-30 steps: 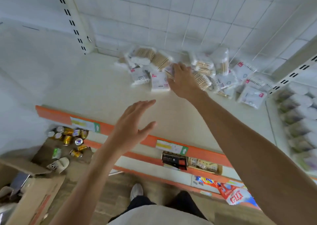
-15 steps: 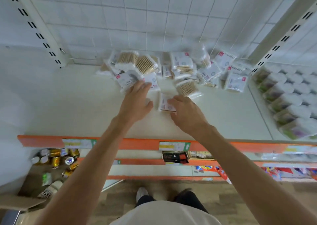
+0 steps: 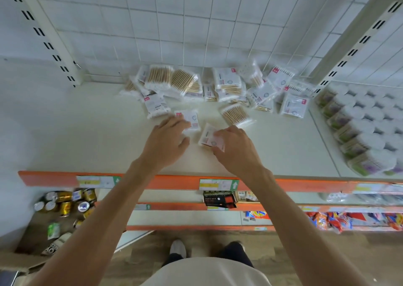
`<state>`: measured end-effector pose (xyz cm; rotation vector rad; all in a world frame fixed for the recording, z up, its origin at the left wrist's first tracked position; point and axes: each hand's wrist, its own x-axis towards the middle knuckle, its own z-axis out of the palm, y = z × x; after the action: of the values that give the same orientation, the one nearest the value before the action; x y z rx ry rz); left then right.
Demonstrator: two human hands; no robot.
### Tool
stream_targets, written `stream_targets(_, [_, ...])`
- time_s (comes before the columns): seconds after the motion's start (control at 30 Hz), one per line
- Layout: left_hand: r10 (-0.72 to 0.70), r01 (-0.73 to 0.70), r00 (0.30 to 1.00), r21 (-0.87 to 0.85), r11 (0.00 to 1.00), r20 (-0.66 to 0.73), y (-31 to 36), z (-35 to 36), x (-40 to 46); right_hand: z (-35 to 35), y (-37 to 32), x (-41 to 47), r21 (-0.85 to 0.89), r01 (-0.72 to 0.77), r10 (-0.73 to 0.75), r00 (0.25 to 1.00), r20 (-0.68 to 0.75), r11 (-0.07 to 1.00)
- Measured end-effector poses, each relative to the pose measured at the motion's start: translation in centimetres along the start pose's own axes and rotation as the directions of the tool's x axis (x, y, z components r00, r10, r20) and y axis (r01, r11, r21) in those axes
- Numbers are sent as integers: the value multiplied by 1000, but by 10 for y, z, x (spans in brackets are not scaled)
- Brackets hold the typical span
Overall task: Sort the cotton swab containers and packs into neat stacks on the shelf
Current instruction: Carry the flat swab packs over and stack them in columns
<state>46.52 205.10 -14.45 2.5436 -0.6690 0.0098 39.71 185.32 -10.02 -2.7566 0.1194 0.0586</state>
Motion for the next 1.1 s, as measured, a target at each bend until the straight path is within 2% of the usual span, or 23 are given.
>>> stream_targets(0.17, [14,-16,999,-37,999,-50,17,-6,-63,3,8,-30,151,-36,41,999,-30,988])
stream_targets(0.3, [16,-25,994,-86,996,-108,17,-8,-85,-2,11,-45,210,-42,37,999,26,977])
stream_targets(0.37, [-34,16,993,-149,989,-117,18,-12,-82,-8,13,-44,222,-30,15,998,65,975])
stream_targets(0.47, [-164,141,983,-239,961,-79,15,-16,-73,-20,17,-40,295,-60,40,996,74,954])
stream_targets(0.53, [-204,196,979,-226,954,-10,11,-14,-64,-20,18,-43,286,-83,82,996,15,955])
stream_targets(0.6, [-226,229,973,-199,953,35,7,-9,-58,-13,17,-50,255,-157,157,987,17,954])
stream_targets(0.67, [-223,220,975,-201,955,7,4,-2,-57,-3,16,-58,234,-254,246,967,60,939])
stream_targets(0.73, [-214,196,976,-242,950,-49,1,1,-59,3,15,-62,183,-282,273,959,70,942])
stream_targets(0.83, [-180,139,978,-326,935,-100,-3,0,-64,4,13,-64,162,-261,256,965,50,952])
stream_targets(0.93, [-139,92,987,-430,898,-78,-3,-5,-65,4,13,-64,217,-230,226,973,44,949])
stream_targets(1.1, [-130,85,989,-463,882,-68,0,-9,-67,8,5,-62,288,-200,185,980,79,937])
